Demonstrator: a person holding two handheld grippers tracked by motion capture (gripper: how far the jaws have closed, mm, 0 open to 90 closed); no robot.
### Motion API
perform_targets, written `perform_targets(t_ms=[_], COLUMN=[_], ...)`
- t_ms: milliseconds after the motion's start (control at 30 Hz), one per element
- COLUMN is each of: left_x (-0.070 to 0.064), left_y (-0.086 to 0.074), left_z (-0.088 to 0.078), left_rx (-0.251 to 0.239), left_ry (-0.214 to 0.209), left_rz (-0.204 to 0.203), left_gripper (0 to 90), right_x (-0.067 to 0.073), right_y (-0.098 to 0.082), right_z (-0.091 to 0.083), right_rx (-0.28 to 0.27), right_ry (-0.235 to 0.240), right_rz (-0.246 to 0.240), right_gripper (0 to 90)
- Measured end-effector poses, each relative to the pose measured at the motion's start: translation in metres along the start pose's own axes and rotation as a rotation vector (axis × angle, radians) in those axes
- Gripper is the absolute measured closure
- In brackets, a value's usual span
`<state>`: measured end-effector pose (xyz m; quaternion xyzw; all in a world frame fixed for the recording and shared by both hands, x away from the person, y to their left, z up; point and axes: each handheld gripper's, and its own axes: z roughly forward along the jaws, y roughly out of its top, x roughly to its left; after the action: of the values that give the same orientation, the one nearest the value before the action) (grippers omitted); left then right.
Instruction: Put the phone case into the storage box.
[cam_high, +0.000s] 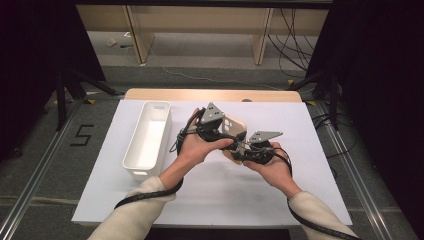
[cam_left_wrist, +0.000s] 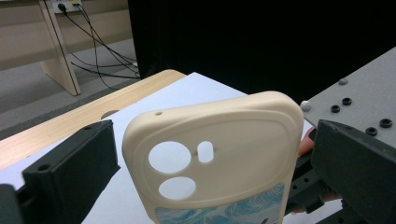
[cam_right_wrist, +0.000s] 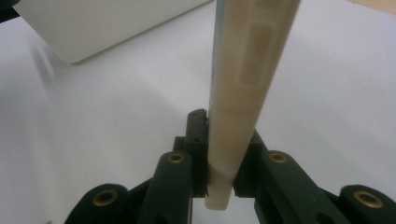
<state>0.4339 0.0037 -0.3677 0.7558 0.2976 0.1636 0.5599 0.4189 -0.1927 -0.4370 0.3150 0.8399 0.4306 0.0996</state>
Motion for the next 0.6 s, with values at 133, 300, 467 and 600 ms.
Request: perform_targets(t_ms=[133, 300, 467, 600], left_x=[-0.0009, -0.0031, -0.0027, -0.0017], left_y=[0.0008, 0.0005, -0.0013, -0.0008], left_z=[0.0023, 0.0042, 0.0041, 0.004], left_rx=[-0.004, -0.011, -0.016, -0.023], left_ry=[-0.004, 0.004, 0.012, 0.017], left_rz=[-0.002, -0.007, -0.018, -0.022], left_gripper=[0.5, 1.7, 3.4, 5.0], right_x=[0.0003, 0.0001, -0.0003, 0.0003], right_y=[0.0001, 0.0005, 0.0003, 0.0006], right_z=[0.0003, -0.0002, -0.0006, -0.0004], right_rx=[0.001, -0.003, -0.007, -0.006], right_ry=[-0.001, -0.006, -0.011, -0.014], right_rz=[0.001, -0.001, 0.001, 0.001], right_gripper=[80.4, 80.4, 80.4, 80.4])
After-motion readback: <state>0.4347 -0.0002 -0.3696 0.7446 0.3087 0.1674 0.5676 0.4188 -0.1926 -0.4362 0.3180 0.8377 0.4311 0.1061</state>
